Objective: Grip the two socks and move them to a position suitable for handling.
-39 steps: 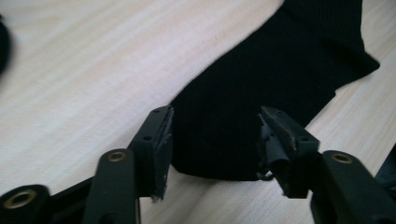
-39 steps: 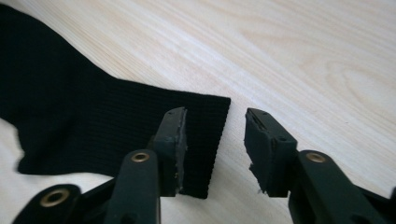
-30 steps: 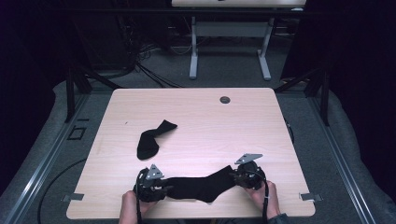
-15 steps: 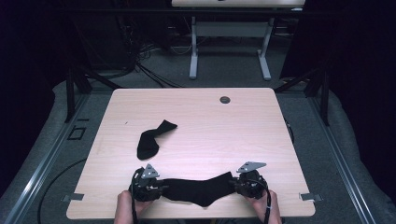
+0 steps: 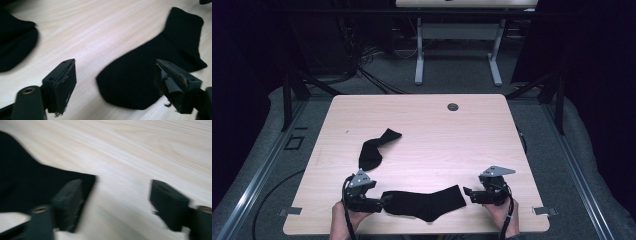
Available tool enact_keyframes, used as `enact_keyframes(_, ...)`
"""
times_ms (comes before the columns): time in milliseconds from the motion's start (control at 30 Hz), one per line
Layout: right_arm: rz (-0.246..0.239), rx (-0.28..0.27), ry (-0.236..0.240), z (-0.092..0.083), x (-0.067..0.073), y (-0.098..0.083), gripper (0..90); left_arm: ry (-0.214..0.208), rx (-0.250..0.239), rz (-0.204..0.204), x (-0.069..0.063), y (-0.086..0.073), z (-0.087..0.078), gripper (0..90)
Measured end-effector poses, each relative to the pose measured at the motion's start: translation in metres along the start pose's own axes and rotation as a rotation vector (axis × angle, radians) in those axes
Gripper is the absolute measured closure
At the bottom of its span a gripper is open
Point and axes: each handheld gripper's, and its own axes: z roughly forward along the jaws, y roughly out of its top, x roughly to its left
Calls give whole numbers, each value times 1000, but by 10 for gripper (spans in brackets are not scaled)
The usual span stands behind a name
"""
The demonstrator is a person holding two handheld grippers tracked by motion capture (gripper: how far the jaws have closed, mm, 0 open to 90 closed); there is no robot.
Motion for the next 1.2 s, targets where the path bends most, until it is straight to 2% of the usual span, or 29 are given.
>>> enact_keyframes(33, 6, -6, -35, 3, -14, -4, 137, 15, 0, 5, 7, 6, -4, 153)
enact_keyframes(100, 15, 1, -65, 6, -23, -8, 84, 39, -3, 15, 14, 13, -7, 147)
enact_keyframes(133, 15, 1, -65, 6, -23, -8, 84, 39, -3, 15, 14, 13, -7, 143)
enact_keyframes(167, 30, 18, -89, 11, -33, -13, 10, 61, -1, 18, 22, 22, -10, 134)
enact_keyframes(200, 30, 18, -89, 11, -33, -13, 10, 61, -1, 18, 22, 22, -10, 130)
enact_keyframes(267, 37, 25, -117, 12, -43, -19, 0, 96, -16, 16, 36, 37, -16, 117)
enact_keyframes(367, 35, 17, -134, 12, -48, -21, 0, 126, -14, 11, 52, 51, -17, 99)
enact_keyframes(400, 31, 22, -143, 12, -50, -21, 0, 130, -12, 3, 58, 56, -17, 98)
enact_keyframes(433, 31, 22, -143, 12, -50, -21, 0, 130, -12, 3, 58, 56, -17, 99)
enact_keyframes(533, 20, 13, -157, 14, -51, -22, 0, 144, -1, -21, 82, 72, -11, 119)
enact_keyframes(567, 20, 12, -157, 14, -51, -22, 0, 144, -1, -21, 82, 72, -11, 122)
enact_keyframes(667, 26, 4, -161, 14, -50, -22, 0, 132, -5, -75, 99, 82, -1, 140)
enact_keyframes(700, 20, 10, -156, 13, -51, -22, 0, 138, 8, -89, 106, 88, 6, 150)
enact_keyframes(833, 29, 1, -161, 14, -50, -23, 1, 133, 24, -121, 115, 98, 16, 162)
enact_keyframes(867, 29, -1, -161, 14, -50, -23, 1, 130, 41, -132, 119, 103, 21, 165)
enact_keyframes(933, 29, -1, -161, 14, -50, -23, 2, 151, 63, -144, 122, 108, 29, 166)
enact_keyframes(967, 29, -2, -160, 14, -50, -23, 4, 171, 100, -160, 127, 113, 39, 175)
enact_keyframes(1033, 27, -2, -158, 14, -51, -23, 5, 194, 133, -176, 132, 114, 50, 180)
enact_keyframes(1067, 27, -2, -158, 14, -51, -23, 5, 194, 133, -176, 132, 114, 50, 187)
enact_keyframes(1100, 26, -2, -157, 14, -51, -23, 6, 196, 164, -185, 135, 113, 57, 194)
enact_keyframes(1133, 27, -2, -157, 14, -51, -23, 6, 176, 198, -207, 139, 110, 66, 199)
enact_keyframes(1200, 27, -2, -157, 13, -51, -23, 7, 174, 197, -220, 141, 108, 70, 209)
